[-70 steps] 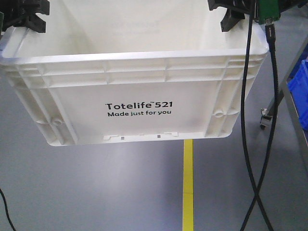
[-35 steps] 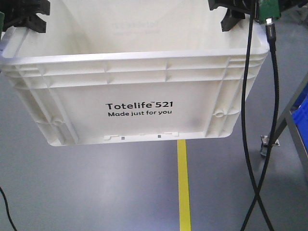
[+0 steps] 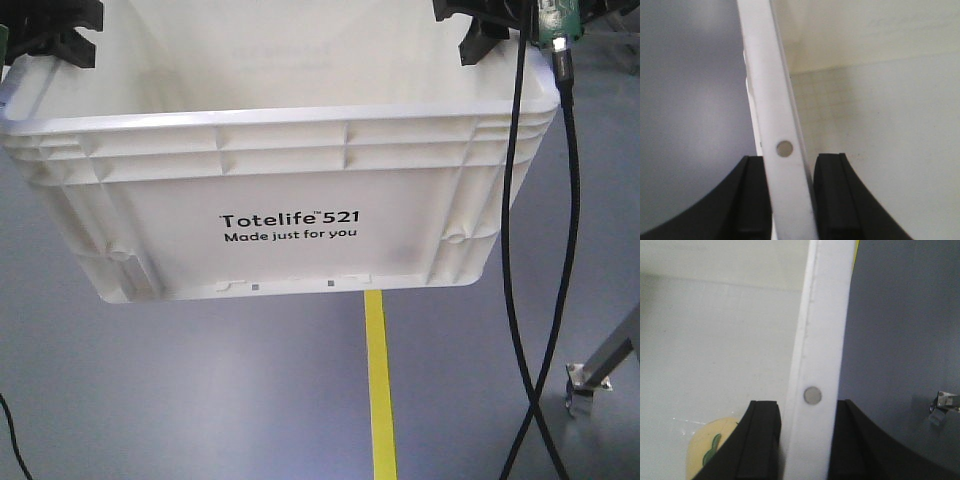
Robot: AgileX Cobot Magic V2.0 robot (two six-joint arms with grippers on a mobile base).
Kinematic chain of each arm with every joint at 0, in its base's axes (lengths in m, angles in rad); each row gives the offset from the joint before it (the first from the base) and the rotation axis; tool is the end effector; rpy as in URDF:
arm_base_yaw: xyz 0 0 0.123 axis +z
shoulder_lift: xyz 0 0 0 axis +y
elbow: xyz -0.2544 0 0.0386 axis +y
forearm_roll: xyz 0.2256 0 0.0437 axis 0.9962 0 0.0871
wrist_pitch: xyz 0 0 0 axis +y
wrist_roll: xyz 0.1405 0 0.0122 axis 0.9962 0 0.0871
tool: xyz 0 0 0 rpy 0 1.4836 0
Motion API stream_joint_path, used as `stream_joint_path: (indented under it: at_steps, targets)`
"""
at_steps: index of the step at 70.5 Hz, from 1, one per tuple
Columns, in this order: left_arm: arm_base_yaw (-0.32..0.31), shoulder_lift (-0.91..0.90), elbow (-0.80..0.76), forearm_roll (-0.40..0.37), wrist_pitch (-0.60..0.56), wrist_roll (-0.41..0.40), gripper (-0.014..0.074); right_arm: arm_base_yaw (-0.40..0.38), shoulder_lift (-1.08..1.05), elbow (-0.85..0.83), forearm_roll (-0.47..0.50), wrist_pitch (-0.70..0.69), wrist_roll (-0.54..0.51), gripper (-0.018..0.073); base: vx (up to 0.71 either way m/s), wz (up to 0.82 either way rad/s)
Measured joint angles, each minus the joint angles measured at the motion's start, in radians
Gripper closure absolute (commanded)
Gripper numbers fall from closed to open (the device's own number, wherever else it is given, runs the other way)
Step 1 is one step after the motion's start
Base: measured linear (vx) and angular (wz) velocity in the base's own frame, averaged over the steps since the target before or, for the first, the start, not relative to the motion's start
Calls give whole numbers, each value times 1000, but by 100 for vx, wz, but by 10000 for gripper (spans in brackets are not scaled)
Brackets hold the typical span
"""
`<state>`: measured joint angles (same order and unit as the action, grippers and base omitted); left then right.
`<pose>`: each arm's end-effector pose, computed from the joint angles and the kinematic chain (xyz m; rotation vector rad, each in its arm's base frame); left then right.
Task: Place moving items into box and shelve
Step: 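Hold the tote raised with both grippers while the base drives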
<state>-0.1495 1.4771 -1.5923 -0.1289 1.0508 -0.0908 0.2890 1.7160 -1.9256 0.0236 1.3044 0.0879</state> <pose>0.3207 -0.0642 0.3444 0.0448 2.4266 -0.2740 0.3459 0.1062 0.3396 -0.2602 2.5745 0.1715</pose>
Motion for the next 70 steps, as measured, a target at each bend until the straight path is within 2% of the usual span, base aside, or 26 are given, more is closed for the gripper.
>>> stream_joint_path:
  at_steps: [70]
  targets:
    - [0,0,0,1,0,1,613,0,0,0,2,0,0,571,59,-11]
